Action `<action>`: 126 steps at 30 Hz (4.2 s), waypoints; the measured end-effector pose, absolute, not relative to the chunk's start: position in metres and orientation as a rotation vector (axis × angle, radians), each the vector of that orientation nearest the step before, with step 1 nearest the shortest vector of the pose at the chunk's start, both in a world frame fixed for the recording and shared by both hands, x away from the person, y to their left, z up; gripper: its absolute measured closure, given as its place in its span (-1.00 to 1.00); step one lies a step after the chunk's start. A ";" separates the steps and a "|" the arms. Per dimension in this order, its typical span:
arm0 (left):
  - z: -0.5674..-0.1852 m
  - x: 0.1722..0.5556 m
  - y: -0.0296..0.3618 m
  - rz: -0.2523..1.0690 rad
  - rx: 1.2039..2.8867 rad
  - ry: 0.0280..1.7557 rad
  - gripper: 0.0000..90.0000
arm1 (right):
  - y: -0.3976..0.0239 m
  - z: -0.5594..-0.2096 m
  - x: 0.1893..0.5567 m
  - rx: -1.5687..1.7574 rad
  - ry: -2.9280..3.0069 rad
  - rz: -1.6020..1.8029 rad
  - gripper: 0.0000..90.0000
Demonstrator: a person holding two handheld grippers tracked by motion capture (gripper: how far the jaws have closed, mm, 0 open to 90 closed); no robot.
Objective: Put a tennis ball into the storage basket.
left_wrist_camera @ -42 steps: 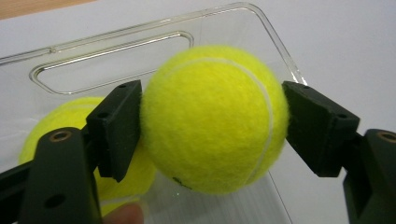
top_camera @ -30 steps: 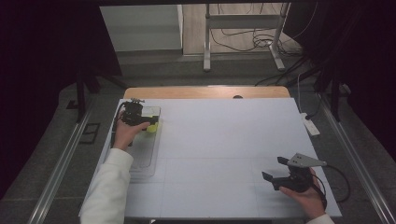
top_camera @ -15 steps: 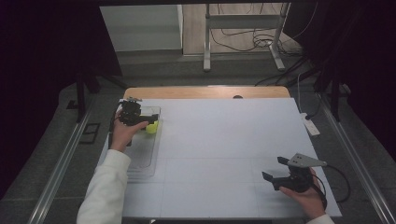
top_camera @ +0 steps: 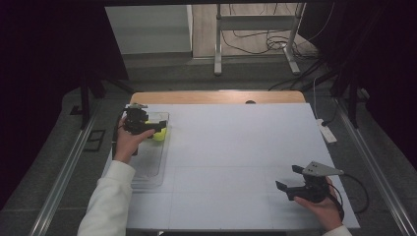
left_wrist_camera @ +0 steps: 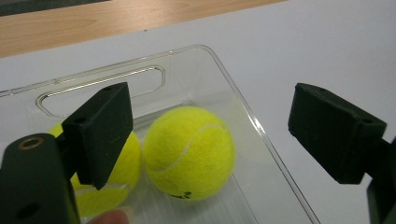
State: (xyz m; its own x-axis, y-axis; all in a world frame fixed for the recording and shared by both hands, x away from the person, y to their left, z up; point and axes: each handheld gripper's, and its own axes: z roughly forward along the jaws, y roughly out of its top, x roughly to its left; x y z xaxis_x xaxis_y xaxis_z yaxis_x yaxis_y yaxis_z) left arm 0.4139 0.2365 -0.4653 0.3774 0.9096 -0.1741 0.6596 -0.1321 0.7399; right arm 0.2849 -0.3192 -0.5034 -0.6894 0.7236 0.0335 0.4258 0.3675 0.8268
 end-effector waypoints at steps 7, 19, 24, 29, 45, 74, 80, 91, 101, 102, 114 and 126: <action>-0.462 0.407 0.238 0.420 1.858 1.337 -0.67 | -0.319 -0.504 0.285 1.015 2.300 1.238 -0.76; -0.453 0.395 0.231 0.445 1.852 1.269 -0.67 | -0.319 -0.504 0.285 1.019 2.296 1.239 -0.76; -0.450 0.390 0.228 0.447 1.849 1.245 -0.68 | -0.319 -0.503 0.285 1.020 2.295 1.238 -0.76; -0.449 0.383 0.226 0.451 1.853 1.223 -0.68 | -0.320 -0.503 0.285 1.024 2.293 1.253 -0.76; -0.449 0.357 0.221 0.437 1.848 1.168 -0.68 | -0.322 -0.504 0.287 1.033 2.288 1.263 -0.76; -0.461 0.295 0.209 0.394 1.866 1.100 -0.70 | -0.324 -0.503 0.285 1.022 2.287 1.280 -0.76; -0.465 0.280 0.209 0.396 1.860 1.096 -0.70 | -0.323 -0.501 0.284 1.020 2.285 1.271 -0.76; -0.478 0.258 0.209 0.412 1.871 1.083 -0.70 | -0.321 -0.501 0.284 1.014 2.288 1.267 -0.76; -0.487 0.242 0.215 0.423 1.864 1.087 -0.70 | -0.321 -0.501 0.284 1.014 2.287 1.256 -0.76; -0.488 0.240 0.215 0.425 1.863 1.090 -0.70 | -0.321 -0.501 0.284 1.012 2.283 1.261 -0.76; -0.494 0.228 0.217 0.443 1.869 1.095 -0.70 | -0.321 -0.499 0.282 1.002 2.274 1.276 -0.76; -0.495 0.228 0.217 0.464 1.873 1.097 -0.70 | -0.322 -0.498 0.282 0.996 2.270 1.283 -0.76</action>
State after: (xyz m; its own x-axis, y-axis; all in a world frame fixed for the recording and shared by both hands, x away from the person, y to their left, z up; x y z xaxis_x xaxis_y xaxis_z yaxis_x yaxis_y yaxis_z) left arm 0.2276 0.2167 -0.4949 0.5379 0.8357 -0.1106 0.5025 -0.2126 0.8380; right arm 0.2821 -0.3216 -0.4983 -0.6923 0.7205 0.0387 0.4048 0.3434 0.8475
